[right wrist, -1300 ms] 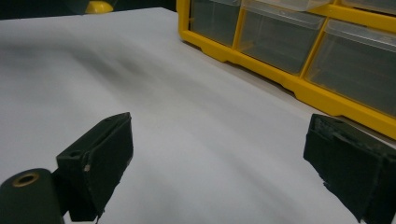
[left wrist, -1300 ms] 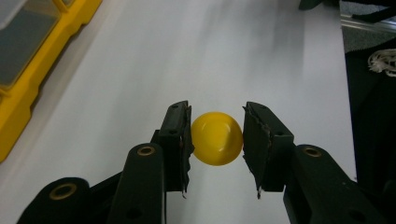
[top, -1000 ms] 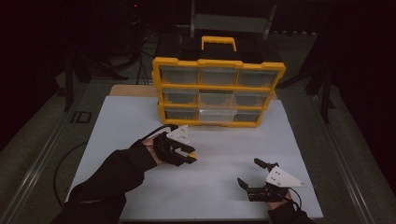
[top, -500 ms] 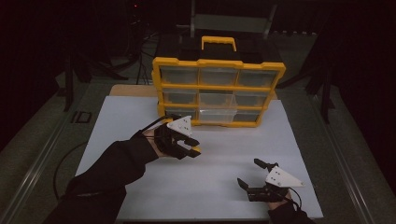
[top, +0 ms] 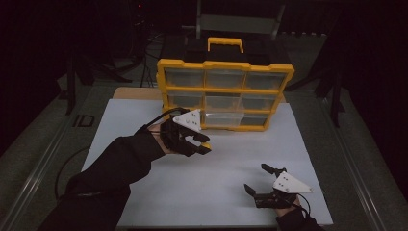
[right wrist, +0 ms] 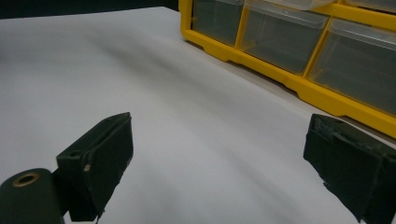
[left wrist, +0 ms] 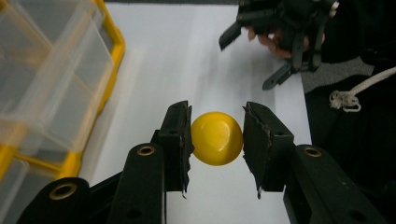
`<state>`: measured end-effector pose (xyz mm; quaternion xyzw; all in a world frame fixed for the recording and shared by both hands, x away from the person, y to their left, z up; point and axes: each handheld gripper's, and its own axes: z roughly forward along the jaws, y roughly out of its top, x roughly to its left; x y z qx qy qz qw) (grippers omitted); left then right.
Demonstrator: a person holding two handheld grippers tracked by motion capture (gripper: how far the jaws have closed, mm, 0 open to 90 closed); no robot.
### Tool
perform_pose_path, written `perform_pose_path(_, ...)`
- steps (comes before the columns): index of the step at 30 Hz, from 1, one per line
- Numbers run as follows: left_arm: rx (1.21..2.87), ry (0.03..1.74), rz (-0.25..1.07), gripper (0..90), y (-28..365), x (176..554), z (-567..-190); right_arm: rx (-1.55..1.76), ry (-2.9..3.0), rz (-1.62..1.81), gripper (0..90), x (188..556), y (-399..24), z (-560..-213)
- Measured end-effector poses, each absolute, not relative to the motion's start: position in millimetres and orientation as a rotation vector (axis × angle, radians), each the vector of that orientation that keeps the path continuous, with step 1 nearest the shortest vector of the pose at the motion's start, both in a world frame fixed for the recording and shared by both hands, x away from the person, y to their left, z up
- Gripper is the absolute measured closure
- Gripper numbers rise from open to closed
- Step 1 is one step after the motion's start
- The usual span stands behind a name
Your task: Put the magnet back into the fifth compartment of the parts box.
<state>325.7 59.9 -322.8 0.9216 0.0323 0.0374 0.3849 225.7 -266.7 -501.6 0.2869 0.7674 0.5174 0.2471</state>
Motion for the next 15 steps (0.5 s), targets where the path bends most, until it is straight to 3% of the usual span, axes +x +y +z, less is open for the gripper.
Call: perform_pose_path(15, 2.292, 0.065, 0.115, 62.8, 57, 337, -285, 0.774, 2.087, 1.409, 8.4, 225, -267, -500)
